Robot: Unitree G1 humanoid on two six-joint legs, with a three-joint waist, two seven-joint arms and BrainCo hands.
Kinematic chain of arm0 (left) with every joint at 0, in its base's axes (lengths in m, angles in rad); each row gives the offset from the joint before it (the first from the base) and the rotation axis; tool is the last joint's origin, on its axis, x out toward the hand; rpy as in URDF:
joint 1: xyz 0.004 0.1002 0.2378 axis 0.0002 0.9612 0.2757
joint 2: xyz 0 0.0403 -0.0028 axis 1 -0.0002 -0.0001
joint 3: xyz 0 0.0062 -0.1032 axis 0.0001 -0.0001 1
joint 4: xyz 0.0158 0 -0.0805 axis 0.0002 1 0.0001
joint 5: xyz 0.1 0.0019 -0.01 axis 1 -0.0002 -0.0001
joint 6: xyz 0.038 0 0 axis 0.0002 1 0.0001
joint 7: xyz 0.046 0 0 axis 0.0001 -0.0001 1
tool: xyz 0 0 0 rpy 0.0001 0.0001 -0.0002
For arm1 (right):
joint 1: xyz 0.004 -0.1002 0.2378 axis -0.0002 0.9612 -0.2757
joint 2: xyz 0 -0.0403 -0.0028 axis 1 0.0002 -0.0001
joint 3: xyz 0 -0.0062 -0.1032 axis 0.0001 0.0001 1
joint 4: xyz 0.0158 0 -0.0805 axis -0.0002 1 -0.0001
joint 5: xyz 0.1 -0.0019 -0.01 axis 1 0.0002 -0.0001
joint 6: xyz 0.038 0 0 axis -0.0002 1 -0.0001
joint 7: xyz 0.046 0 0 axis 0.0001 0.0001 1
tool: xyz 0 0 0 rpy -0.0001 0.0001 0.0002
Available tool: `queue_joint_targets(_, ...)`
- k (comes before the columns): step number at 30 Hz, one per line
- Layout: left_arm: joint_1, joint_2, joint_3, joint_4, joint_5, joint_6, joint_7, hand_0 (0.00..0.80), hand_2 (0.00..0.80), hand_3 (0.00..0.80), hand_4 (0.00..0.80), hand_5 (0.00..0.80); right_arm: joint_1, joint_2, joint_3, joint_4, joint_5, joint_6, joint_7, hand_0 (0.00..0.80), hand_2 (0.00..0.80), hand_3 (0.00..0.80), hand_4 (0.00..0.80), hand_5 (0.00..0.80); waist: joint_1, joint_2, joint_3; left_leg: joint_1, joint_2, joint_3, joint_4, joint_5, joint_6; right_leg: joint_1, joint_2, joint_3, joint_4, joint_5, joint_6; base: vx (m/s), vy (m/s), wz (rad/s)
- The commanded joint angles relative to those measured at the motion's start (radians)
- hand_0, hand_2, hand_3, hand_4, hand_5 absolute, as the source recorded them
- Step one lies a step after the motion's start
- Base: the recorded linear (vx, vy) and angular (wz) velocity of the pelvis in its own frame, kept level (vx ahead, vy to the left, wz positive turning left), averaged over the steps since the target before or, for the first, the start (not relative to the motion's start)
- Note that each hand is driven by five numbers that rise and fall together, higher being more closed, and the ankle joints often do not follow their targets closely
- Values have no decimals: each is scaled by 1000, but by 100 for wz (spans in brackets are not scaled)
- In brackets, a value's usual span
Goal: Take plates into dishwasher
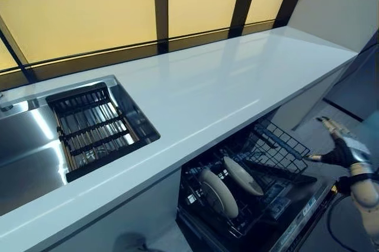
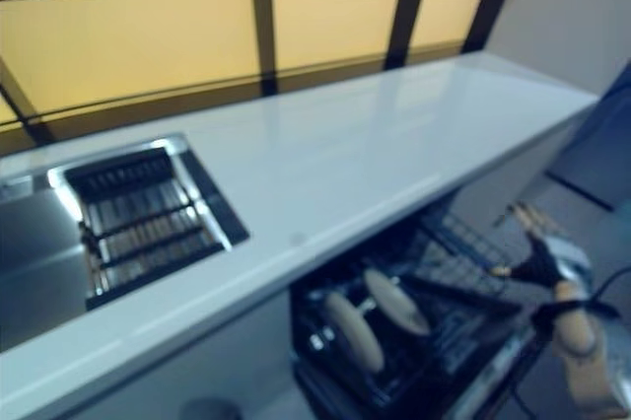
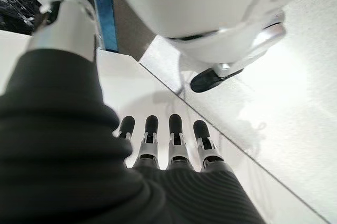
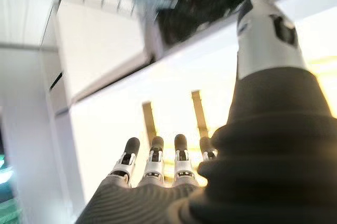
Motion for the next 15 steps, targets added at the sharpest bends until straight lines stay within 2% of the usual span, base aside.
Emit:
queue_joint_targets(1, -38, 4, 22, 15, -24, -35, 8, 0, 0, 0, 0, 0, 1, -90, -77, -36, 56, -27, -92, 0, 0, 0, 0, 0, 12, 18, -52, -1, 49, -26, 3, -34, -5, -33, 16, -11, 116, -46, -19, -13, -4, -18)
queue_joint_targets(7, -53, 0, 10, 31, -35, -36, 19, 0, 0, 0, 0, 0, 18, -53, -136, 34, 286, 22, -151, 0, 0, 0, 0, 0, -17, 24, -70, 2, 55, -5, 2, -37, -10, -30, 17, 9, 103, -47, -22, -16, -11, -14)
queue_joint_targets(12, -69, -1, -1, 35, -28, -20, 25, 0, 0, 0, 0, 0, 7, 51, -134, 114, 565, 62, -159, 0, 0, 0, 0, 0, -32, 34, -76, 7, 58, 2, 3, -36, -13, -30, 14, 16, 108, -51, -23, -6, -45, -5)
queue_joint_targets(15, -74, 1, -9, 40, -22, -18, 29, 0, 0, 0, 0, 0, -2, 97, -123, 182, 614, 45, -180, 0, 0, 0, 0, 0, -36, 40, -78, 10, 58, 3, 3, -36, -13, -30, 11, 12, 112, -53, -22, -2, -79, -1)
